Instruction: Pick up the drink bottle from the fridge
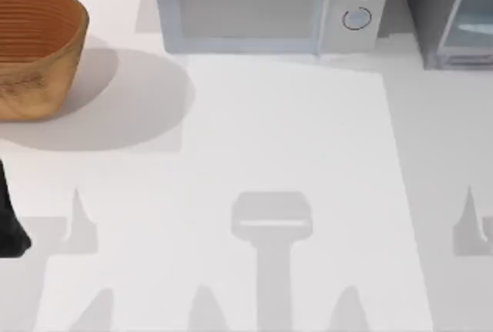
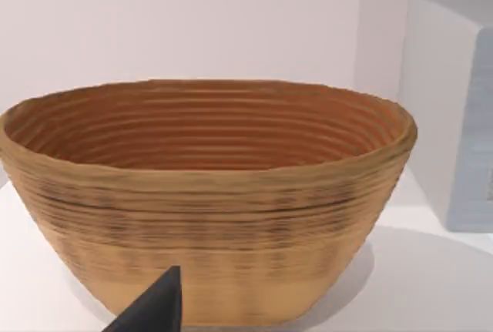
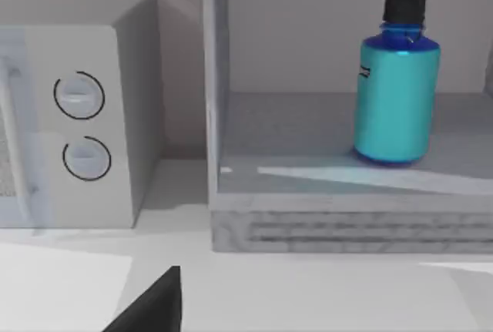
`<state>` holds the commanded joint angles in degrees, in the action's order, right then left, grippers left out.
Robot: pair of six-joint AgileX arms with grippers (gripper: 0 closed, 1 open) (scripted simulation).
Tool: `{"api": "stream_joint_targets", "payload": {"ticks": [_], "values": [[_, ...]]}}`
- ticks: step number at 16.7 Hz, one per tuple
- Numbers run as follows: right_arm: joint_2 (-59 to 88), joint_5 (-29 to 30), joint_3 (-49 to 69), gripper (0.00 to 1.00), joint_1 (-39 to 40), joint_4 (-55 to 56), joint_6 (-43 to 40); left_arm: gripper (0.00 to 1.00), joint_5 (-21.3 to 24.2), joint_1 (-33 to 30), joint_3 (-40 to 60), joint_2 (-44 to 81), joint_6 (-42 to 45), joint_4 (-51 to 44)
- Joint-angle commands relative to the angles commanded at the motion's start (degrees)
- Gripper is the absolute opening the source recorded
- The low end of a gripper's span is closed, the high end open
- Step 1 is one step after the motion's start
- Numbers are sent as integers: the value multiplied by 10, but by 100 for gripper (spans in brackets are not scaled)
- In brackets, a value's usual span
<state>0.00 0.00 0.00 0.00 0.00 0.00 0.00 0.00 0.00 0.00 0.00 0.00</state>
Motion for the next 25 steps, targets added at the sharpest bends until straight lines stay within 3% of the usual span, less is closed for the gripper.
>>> {"api": "stream_joint_targets", "payload": {"ticks": [4,7,19,25], "values": [[18,-7,3,100,-7,18,0,100,0,0,0,0,0,0],[90,-32,13,100,-33,90,0,100,0,0,0,0,0,0],[724,-205,68,100,-214,642,7,100,0,0,0,0,0,0],[960,-273,95,100,-284,859,10,100,0,0,0,0,0,0]]}}
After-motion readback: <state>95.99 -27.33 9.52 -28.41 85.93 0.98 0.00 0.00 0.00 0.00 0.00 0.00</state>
